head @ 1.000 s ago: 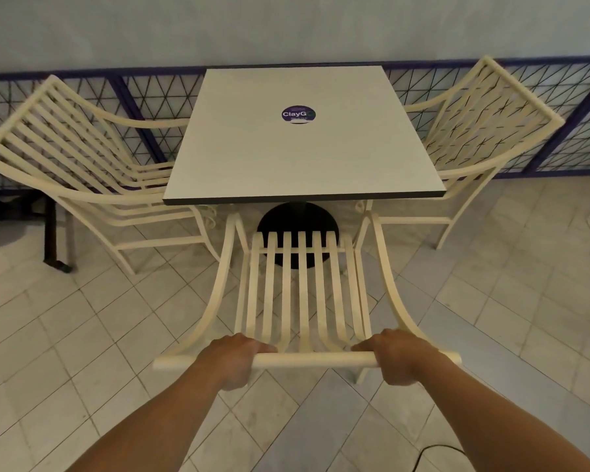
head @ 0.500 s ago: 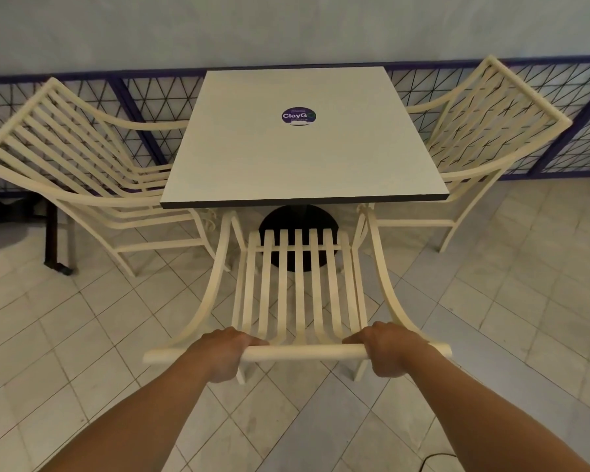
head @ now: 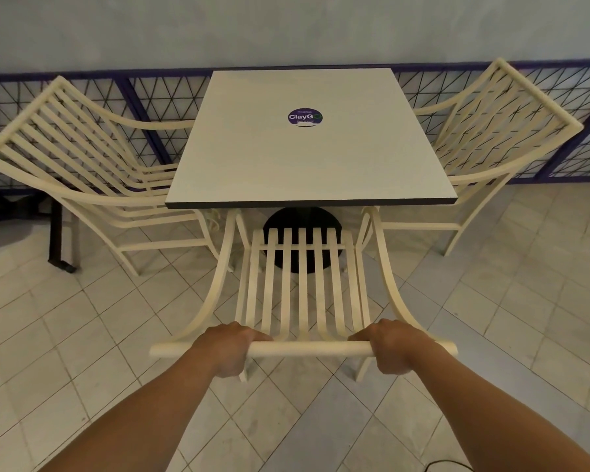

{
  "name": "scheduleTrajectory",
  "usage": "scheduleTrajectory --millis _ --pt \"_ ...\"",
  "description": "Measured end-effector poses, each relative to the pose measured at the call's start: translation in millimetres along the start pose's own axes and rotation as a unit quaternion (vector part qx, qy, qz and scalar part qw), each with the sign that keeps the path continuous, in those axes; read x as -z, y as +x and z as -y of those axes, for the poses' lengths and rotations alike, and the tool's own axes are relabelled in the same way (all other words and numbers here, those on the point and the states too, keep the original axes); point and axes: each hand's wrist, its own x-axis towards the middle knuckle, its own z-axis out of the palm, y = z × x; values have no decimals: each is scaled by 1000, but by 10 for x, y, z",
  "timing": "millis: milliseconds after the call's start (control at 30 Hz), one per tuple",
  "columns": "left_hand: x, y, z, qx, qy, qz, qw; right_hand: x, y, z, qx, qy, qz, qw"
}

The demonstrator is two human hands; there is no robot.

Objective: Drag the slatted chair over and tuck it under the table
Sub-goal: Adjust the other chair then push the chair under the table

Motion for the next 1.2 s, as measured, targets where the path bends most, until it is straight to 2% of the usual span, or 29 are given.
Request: scheduleTrajectory --millis 167,1200 --pt "21 -65 145 -16 -6 11 1000 -16 -36 -42 -7 35 2 999" --pt "-12 -32 67 -21 -15 -6 1000 9 -25 -155 -27 23 5 999"
